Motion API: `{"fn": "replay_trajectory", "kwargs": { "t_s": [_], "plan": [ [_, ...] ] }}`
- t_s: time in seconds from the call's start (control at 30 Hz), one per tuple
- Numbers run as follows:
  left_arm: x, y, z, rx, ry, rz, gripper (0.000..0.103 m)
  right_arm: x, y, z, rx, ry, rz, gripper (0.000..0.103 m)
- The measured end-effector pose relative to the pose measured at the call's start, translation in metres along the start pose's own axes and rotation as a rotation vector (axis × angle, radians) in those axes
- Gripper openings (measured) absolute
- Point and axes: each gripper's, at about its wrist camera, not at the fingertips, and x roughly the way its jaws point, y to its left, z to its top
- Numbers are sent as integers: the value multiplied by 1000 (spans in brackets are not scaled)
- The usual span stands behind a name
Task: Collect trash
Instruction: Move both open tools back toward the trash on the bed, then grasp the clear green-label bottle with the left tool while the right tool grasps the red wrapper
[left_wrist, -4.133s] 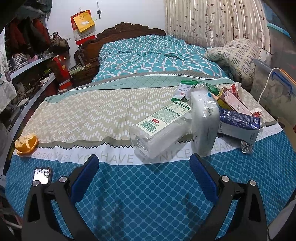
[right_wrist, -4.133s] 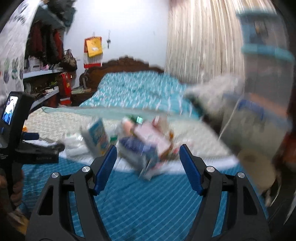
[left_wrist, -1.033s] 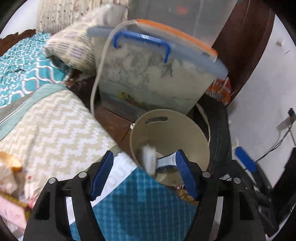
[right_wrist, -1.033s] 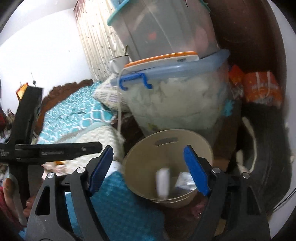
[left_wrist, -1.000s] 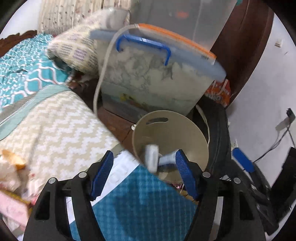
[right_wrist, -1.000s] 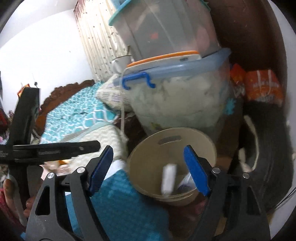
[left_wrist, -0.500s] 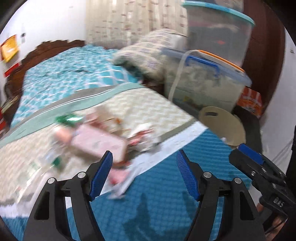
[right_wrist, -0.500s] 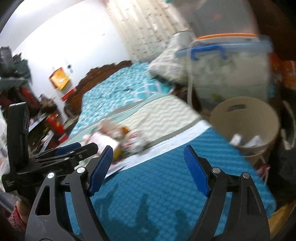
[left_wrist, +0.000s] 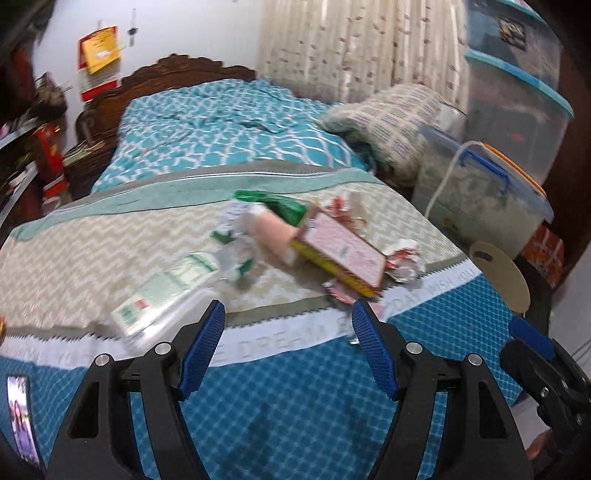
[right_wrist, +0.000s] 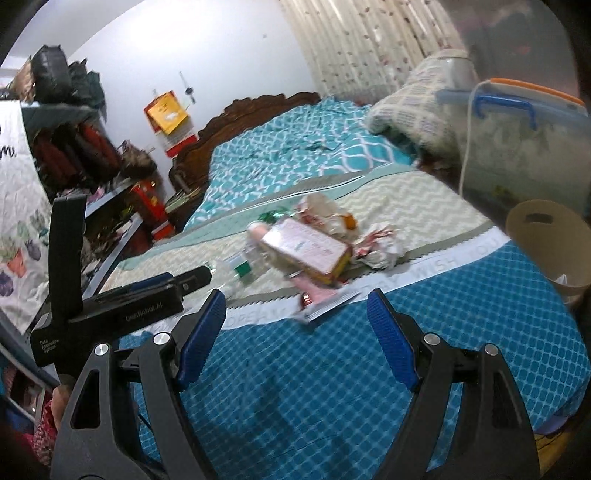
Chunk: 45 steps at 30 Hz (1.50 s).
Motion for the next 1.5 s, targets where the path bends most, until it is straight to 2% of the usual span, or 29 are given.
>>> {"fn": "replay_trajectory", "kwargs": {
  "t_s": [0.2,0.27,0.4,0.53,0.6,0.67,0.7,0.8,0.87,0.97,1.13,1.27,1.4,1.5],
  "plan": [
    [-33,48,-4,-78,-71,77,68,-7,28,-2,-51,-1,12,79],
    [-51,75,-3,-114,-118,141,68,-10,39,-4,-68,0,24,79],
    [-101,160,-5,-239,-226,319,68,-15,60,-9,-111,-4,42,79],
    [-165,249,-17,-356,-317,600,68,-15,76,-13,-140,2,62,79],
    [-191,281,-25,-405,-330,703,68,-12,81,-16,-149,15,74,79],
    [-209,299,-37,-437,-331,760,68,-4,86,-20,-155,39,88,79],
    [-212,302,-41,-441,-325,765,68,-2,87,-21,-157,46,91,79],
    [-202,292,-50,-422,-286,720,68,8,90,-25,-162,72,108,79],
    [-184,277,-52,-386,-247,641,68,13,91,-27,-171,83,114,79],
    [-142,244,-45,-324,-172,473,70,17,90,-29,-181,88,105,79],
    [-81,189,-32,-206,-70,316,71,23,65,-31,-143,104,71,78],
    [-46,158,-23,-111,-30,268,79,36,36,-32,-92,127,32,76],
    [-8,132,-9,-23,7,210,94,58,16,-30,-73,159,1,73],
    [31,116,1,33,72,158,94,82,5,-23,-80,191,-18,73]
  ]
}}
